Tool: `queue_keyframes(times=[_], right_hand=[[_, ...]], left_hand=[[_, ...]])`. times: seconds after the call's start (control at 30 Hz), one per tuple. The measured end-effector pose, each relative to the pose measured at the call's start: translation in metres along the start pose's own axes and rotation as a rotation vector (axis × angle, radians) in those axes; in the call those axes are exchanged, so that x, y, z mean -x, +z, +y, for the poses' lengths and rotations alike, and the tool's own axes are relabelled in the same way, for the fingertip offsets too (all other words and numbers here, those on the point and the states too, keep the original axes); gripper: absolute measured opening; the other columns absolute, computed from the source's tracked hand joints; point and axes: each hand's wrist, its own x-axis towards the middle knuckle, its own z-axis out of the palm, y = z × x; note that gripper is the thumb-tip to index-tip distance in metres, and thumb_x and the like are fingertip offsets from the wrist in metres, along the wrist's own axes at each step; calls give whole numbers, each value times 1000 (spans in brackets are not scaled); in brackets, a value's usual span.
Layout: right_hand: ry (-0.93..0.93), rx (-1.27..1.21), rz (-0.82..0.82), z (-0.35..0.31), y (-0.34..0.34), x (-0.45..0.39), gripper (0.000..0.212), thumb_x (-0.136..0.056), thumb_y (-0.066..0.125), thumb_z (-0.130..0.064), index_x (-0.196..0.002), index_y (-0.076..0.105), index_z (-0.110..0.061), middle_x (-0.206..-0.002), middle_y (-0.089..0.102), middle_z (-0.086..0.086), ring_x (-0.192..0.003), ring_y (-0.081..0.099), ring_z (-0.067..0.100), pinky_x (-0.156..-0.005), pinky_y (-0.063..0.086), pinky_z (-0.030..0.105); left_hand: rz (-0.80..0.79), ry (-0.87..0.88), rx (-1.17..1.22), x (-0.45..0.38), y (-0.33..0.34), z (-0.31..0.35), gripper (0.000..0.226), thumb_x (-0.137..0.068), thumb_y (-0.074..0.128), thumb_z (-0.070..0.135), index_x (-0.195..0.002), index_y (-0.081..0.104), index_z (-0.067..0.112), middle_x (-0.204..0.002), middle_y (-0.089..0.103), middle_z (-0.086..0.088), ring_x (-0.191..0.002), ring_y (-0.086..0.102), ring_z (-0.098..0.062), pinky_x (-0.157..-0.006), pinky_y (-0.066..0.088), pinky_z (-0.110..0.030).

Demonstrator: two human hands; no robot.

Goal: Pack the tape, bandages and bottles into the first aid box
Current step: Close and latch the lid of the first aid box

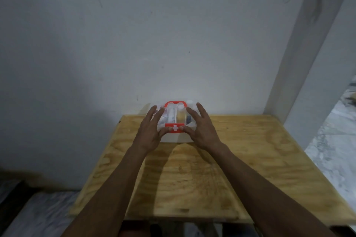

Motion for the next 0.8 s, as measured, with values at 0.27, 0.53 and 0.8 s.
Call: queue_keyframes(times=[0.27, 0.53, 0.8], right_hand=[[15, 3, 38, -5, 2, 5, 77, -82, 60, -65, -147, 30, -39, -165, 6, -3, -148, 23, 28, -113, 31, 50], [131, -76, 53, -6, -6, 5, 78, -82, 59, -66, -149, 28, -40, -166, 0, 3, -149, 17, 32, -114, 28, 51], [143, -77, 78, 15, -21, -14, 76, -84, 58, -63, -149, 30, -36, -165, 5, 5, -148, 21, 31, -113, 30, 51]], left_hand=[[28, -30, 45, 3, -2, 6, 80, -83, 58, 58, -151, 28, 27, -163, 18, -2, -144, 31, -29, -110, 37, -50], [74, -18, 112, -1, 2, 9, 70, -87, 58, 53, -148, 34, 30, -163, 16, -2, -144, 29, -24, -108, 39, -43], [52, 26, 119, -24, 17, 23, 65, -91, 51, 51, -149, 34, 28, -164, 13, -3, -146, 28, -25, -107, 40, -44]])
